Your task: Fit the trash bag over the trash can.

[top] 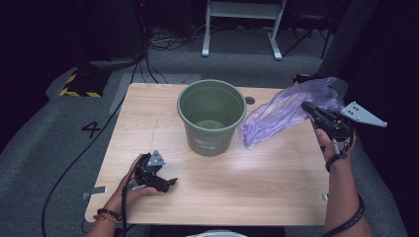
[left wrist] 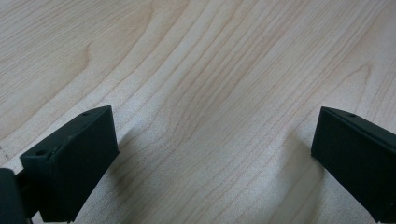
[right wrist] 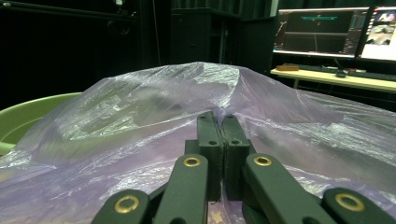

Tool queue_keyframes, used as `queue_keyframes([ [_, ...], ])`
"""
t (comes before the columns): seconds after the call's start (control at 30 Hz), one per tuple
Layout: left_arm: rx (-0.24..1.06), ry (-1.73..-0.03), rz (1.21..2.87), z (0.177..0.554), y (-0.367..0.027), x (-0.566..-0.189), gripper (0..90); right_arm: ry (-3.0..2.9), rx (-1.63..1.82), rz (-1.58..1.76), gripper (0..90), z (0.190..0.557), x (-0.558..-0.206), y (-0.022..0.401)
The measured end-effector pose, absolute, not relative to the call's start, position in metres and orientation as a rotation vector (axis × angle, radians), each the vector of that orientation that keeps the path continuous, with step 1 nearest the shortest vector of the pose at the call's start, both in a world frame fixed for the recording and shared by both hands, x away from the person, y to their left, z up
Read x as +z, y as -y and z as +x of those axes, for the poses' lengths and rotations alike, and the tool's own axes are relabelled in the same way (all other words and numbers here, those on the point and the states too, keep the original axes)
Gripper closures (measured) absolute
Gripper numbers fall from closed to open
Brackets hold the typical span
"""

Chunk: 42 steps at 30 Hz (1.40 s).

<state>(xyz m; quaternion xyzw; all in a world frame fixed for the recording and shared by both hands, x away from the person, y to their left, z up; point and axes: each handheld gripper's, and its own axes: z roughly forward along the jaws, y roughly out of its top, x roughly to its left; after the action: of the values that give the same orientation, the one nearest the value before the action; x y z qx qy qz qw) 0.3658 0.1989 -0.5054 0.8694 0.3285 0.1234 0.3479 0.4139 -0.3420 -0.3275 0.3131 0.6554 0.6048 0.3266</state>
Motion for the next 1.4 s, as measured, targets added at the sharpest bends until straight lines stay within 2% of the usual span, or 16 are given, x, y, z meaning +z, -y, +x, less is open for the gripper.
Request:
queue_keyframes([
  [0.43,0.323,-0.847,2.256,0.366,-0.199,-0.505,0.2,-1.645,1.609,0.828,89.6,0.407,-0.312,0.356],
  [0.83,0.32,-0.847,2.256,0.366,-0.2,-0.505,1.1,-1.614,1.605,0.832,89.5,0.419,-0.305,0.331],
  [0.93,0.325,-0.857,2.242,0.367,-0.204,-0.502,9.4,-1.617,1.575,0.83,89.5,0.424,-0.304,0.321],
  [0.97,0.303,-0.867,2.223,0.368,-0.208,-0.498,20.4,-1.616,1.553,0.827,89.6,0.427,-0.303,0.315],
  [1.03,0.325,-0.851,2.218,0.367,-0.212,-0.495,13.9,-1.621,1.529,0.822,89.5,0.431,-0.303,0.308],
  [1.13,0.351,-0.843,2.2,0.366,-0.216,-0.489,18.5,-1.624,1.511,0.817,89.5,0.435,-0.303,0.301],
  [1.17,0.375,-0.841,2.17,0.364,-0.219,-0.482,15.4,-1.625,1.493,0.814,89.5,0.438,-0.303,0.295],
  [1.4,0.423,-0.813,2.108,0.361,-0.223,-0.457,15.9,-1.627,1.455,0.803,89.5,0.445,-0.304,0.278],
])
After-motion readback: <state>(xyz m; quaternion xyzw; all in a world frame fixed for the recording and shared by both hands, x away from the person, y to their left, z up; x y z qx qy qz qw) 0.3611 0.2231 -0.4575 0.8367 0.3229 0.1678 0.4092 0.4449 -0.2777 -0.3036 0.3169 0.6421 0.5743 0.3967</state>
